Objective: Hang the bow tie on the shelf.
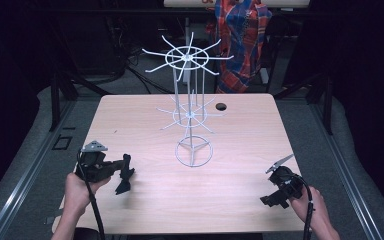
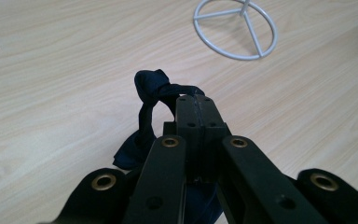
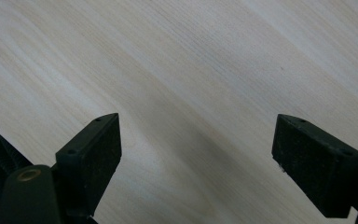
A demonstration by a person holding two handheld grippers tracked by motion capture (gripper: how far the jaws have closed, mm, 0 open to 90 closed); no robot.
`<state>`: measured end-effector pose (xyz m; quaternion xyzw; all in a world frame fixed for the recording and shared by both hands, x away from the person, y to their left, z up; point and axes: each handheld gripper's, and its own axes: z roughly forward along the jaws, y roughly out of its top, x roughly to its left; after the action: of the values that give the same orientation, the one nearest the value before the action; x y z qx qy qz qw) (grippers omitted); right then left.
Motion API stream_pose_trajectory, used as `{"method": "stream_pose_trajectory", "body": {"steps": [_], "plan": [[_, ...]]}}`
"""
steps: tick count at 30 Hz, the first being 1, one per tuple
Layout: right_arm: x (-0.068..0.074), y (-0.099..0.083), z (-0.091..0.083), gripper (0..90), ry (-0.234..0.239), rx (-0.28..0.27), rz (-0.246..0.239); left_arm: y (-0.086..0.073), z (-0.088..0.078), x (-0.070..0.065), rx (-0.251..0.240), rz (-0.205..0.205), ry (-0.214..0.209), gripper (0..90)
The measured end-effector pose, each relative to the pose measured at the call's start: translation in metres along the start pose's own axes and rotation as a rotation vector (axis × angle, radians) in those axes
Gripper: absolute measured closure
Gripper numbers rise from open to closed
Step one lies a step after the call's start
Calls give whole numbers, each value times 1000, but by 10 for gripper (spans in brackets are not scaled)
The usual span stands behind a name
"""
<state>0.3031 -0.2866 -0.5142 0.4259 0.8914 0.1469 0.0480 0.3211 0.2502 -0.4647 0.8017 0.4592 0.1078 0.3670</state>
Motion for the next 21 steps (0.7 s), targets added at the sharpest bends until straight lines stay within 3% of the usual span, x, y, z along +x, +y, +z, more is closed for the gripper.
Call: {"method": "stream_pose_trajectory", "body": {"steps": [21], "plan": [[-1,-1,0,156,-4,1,3,29,1,-1,-60,-1,-29,900]]}}
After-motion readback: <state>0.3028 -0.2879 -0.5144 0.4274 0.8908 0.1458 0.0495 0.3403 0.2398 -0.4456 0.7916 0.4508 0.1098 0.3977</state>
